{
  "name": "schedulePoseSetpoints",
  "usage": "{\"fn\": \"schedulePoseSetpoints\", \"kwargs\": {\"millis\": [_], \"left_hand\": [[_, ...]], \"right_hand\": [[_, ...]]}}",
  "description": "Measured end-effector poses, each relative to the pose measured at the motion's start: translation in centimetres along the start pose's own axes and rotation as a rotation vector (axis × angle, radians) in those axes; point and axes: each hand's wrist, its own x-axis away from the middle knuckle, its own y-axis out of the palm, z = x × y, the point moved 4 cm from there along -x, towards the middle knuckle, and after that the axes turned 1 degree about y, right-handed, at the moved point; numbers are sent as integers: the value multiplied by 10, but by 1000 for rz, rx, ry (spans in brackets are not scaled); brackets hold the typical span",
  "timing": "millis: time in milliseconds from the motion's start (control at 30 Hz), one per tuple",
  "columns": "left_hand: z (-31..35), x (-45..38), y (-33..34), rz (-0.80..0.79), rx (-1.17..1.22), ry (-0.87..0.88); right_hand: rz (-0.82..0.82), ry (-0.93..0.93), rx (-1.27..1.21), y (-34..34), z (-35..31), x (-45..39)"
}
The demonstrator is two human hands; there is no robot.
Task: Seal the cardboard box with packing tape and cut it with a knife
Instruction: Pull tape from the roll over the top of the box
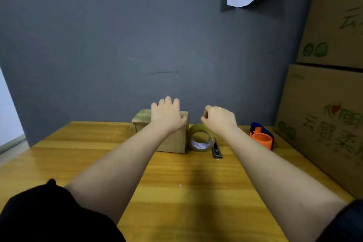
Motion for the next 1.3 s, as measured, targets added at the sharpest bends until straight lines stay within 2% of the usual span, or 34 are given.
{"fn": "schedulePoseSetpoints", "kwargs": {"millis": [233, 467, 600, 767, 1000, 1167, 1300], "left_hand": [[10, -5, 46, -95, -3, 20], [13, -23, 73, -148, -6, -28], [8, -28, 84, -209, -6, -75], [3, -28, 87, -161, 32, -38], [-15, -21, 83, -172, 284, 43], [-22, -18, 81, -236, 407, 202], [-23, -11, 79, -255, 556, 250]], "right_hand": [[-197, 39, -45, 49, 15, -4], [-298, 57, -101, 86, 20, -17], [-258, 48, -131, 94, 24, -21], [-162, 10, -114, 88, 28, -20], [-96, -48, -40, 73, 24, 5], [-67, -19, -117, 63, 19, 38], [-65, 29, -162, 57, 13, 61]]}}
